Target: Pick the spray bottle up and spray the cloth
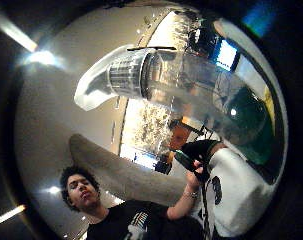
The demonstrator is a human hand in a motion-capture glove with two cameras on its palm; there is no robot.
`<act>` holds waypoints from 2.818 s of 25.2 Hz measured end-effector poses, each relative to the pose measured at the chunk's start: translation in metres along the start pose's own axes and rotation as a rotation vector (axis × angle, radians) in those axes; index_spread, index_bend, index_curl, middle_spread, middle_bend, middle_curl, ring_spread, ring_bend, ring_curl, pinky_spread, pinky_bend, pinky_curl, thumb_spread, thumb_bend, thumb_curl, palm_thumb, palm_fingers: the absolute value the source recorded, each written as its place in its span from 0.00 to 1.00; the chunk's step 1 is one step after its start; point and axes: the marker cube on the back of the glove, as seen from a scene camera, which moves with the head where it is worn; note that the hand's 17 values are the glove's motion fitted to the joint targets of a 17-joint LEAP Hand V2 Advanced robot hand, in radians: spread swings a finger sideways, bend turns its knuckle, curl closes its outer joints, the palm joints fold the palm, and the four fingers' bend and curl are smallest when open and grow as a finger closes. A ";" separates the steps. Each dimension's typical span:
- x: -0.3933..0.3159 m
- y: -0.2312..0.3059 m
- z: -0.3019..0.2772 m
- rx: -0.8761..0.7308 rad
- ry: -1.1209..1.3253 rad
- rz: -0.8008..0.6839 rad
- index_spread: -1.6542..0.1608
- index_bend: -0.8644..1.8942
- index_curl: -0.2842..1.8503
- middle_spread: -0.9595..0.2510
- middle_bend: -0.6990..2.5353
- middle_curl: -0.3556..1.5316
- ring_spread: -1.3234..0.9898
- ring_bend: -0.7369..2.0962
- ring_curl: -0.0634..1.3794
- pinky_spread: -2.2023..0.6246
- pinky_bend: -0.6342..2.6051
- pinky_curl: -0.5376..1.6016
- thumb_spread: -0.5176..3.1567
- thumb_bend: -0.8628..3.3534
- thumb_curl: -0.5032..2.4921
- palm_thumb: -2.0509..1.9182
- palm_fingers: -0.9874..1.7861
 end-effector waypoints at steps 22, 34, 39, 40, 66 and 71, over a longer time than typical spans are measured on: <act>0.009 -0.053 0.031 -0.030 -0.039 0.045 0.72 0.35 0.20 0.89 0.29 0.40 0.65 0.38 0.27 0.91 0.44 0.43 0.36 0.19 0.29 0.69 0.45; 0.010 -0.077 0.052 0.001 -0.224 0.111 0.78 0.60 0.32 0.86 0.32 0.39 0.64 0.36 0.20 0.92 0.33 0.38 0.35 0.23 0.32 0.77 0.60; 0.010 -0.078 0.053 0.055 -0.191 0.070 0.79 0.50 0.31 0.79 0.38 0.43 0.59 0.42 0.24 0.91 0.29 0.36 0.31 0.23 0.33 0.79 0.72; 0.010 -0.078 0.054 0.067 -0.186 0.059 0.79 0.50 0.31 0.78 0.39 0.43 0.58 0.43 0.25 0.91 0.29 0.37 0.31 0.23 0.34 0.79 0.72; -0.013 0.063 -0.174 -0.033 0.251 0.437 0.80 0.42 0.36 0.74 0.37 0.45 0.55 0.42 0.31 0.86 0.28 0.40 0.24 0.20 0.39 0.79 0.78; -0.004 0.048 -0.178 -0.116 0.300 0.582 0.81 0.41 0.37 0.74 0.37 0.45 0.55 0.42 0.31 0.85 0.28 0.40 0.24 0.20 0.39 0.79 0.78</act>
